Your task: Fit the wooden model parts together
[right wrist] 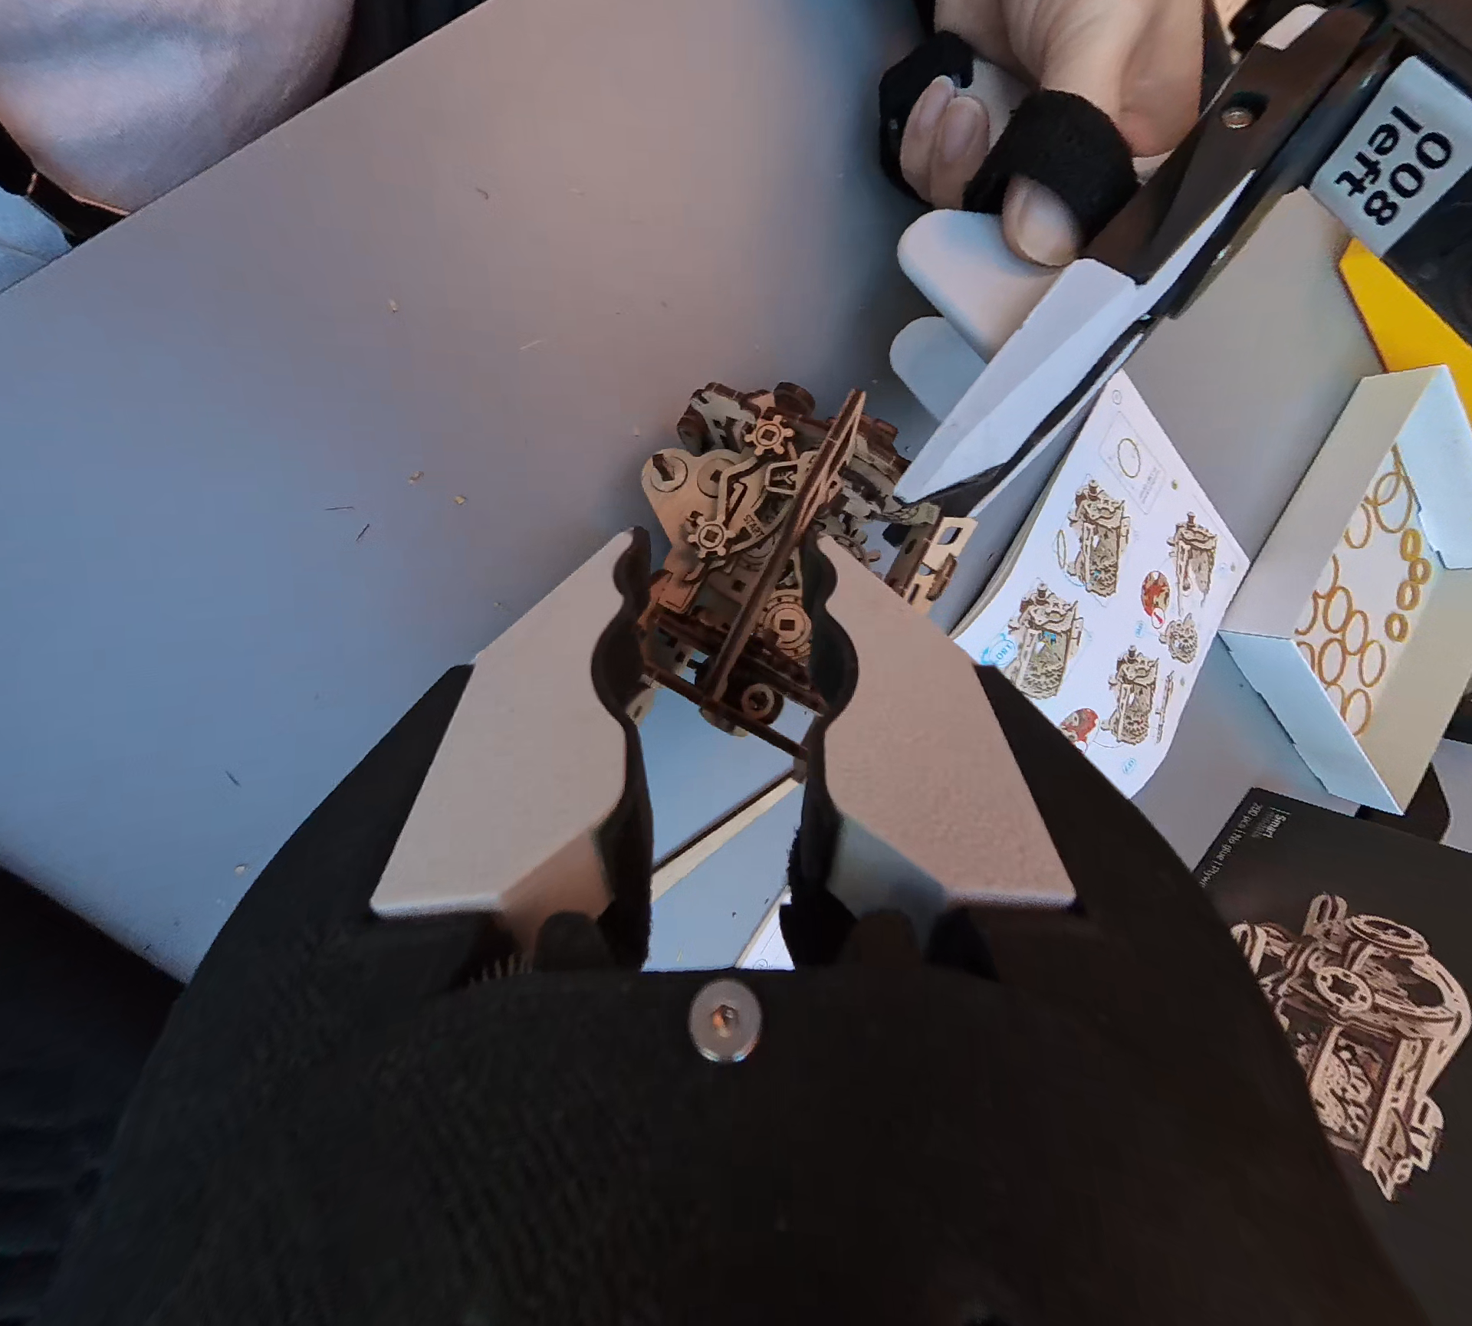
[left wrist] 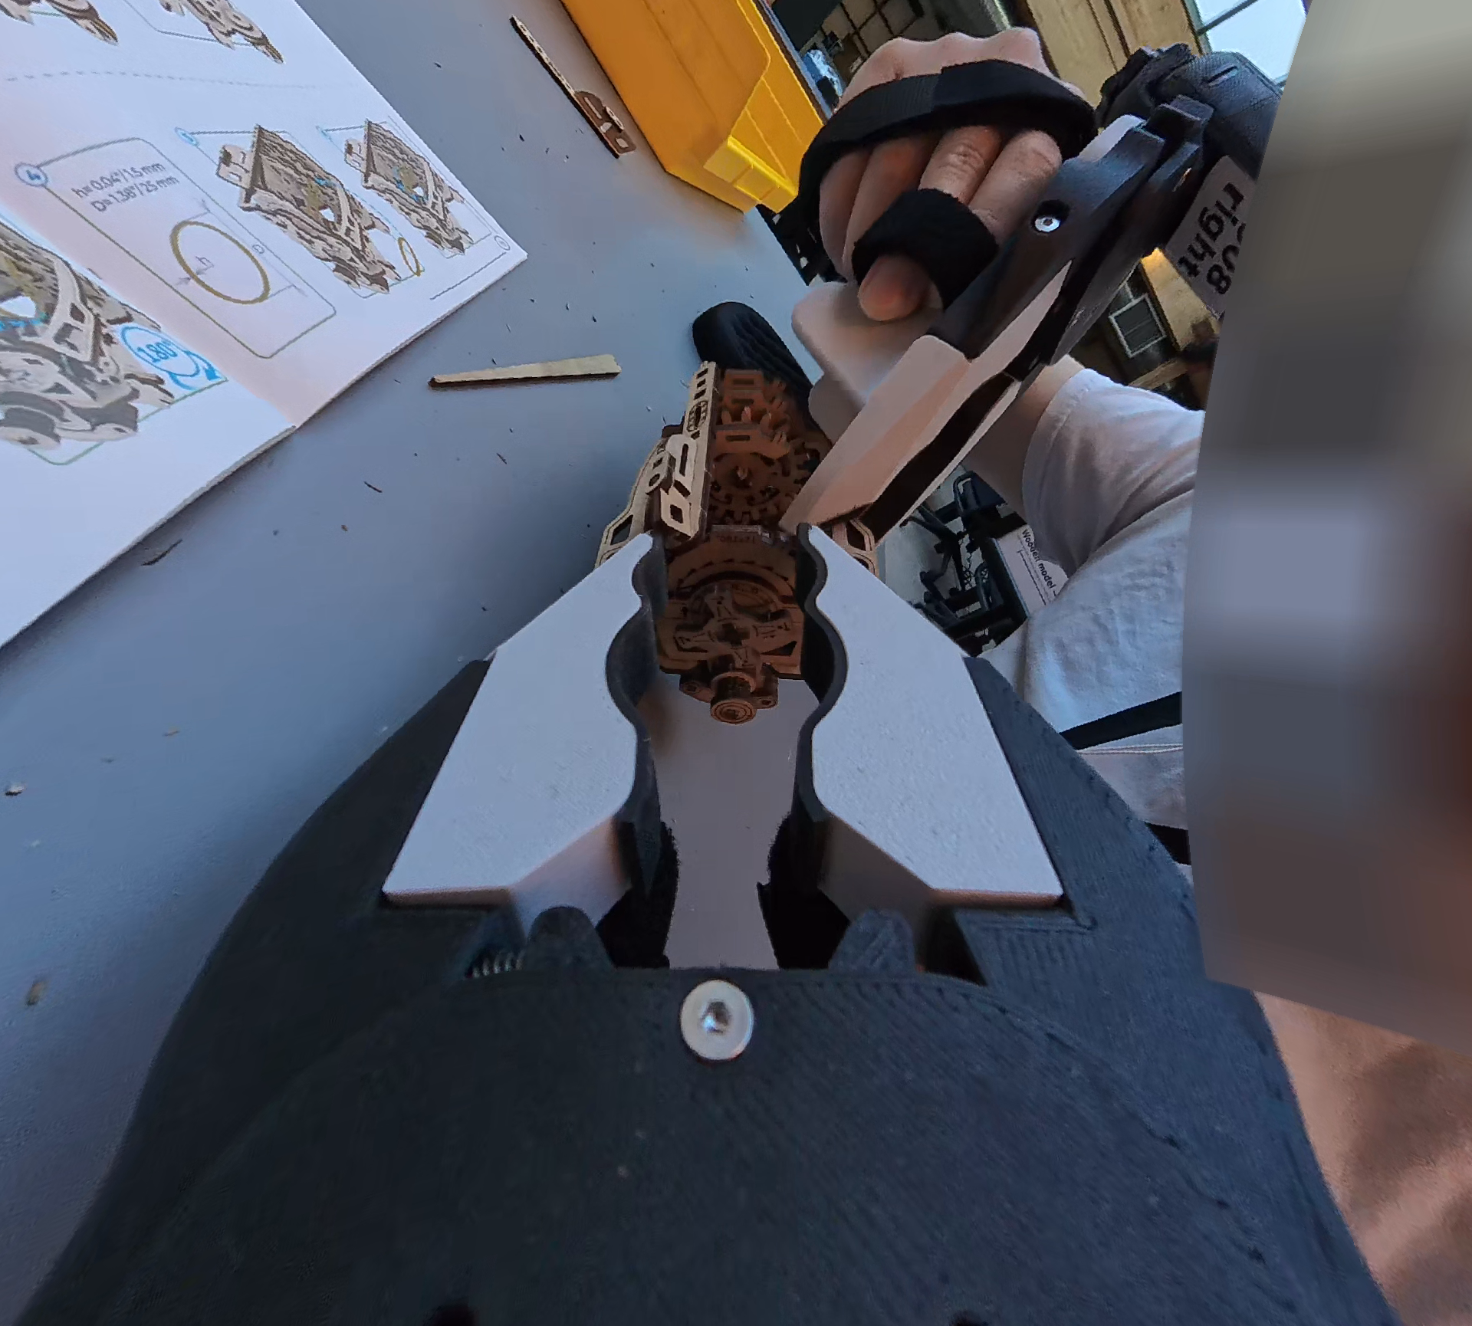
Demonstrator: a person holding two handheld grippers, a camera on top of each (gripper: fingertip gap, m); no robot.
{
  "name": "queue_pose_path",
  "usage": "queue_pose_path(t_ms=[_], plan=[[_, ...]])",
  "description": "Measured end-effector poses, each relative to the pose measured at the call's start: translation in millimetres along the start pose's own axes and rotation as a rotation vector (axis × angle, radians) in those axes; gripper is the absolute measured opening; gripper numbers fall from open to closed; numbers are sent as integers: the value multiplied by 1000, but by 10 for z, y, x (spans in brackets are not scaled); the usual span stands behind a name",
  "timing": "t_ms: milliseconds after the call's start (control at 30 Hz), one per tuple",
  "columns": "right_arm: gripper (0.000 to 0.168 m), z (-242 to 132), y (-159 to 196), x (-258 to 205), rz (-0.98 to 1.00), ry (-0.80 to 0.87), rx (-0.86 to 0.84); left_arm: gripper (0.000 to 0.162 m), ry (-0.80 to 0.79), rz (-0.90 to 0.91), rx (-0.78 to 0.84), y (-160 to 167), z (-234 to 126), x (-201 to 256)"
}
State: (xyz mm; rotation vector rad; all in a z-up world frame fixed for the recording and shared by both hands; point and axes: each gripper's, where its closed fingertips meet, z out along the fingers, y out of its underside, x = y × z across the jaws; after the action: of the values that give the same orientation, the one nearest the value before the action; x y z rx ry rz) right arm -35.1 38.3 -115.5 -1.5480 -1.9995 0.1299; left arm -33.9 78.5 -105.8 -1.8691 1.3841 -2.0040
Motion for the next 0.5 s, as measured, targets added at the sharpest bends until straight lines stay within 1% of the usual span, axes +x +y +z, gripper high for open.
queue_pose_path(t_ms=[33, 67, 100, 133, 233, 333, 400, 500], plan=[[38, -11, -18, 30, 0, 12, 13, 30, 3, 5, -3, 4, 2, 6], [41, -20, -44, 59, -4, 23, 29, 30, 4, 11, -8, 8, 8, 13], [51, -23, -69, 89, -7, 30, 43, 30, 4, 16, -12, 12, 15, 17], [52, -17, -81, 82, -5, 10, 49, 30, 6, 21, -15, 15, 23, 22], [52, 25, -127, 37, 8, -59, 75, 30, 11, 25, -17, 17, 36, 27], [50, 54, -153, 20, -1, -91, 97, 30, 15, 28, -18, 21, 37, 33], [46, 86, -124, -4, -3, -114, 89, 30, 18, 31, -20, 23, 37, 36], [38, 66, -156, 16, 6, -115, 120, 30, 21, 41, -32, 36, 44, 48]])
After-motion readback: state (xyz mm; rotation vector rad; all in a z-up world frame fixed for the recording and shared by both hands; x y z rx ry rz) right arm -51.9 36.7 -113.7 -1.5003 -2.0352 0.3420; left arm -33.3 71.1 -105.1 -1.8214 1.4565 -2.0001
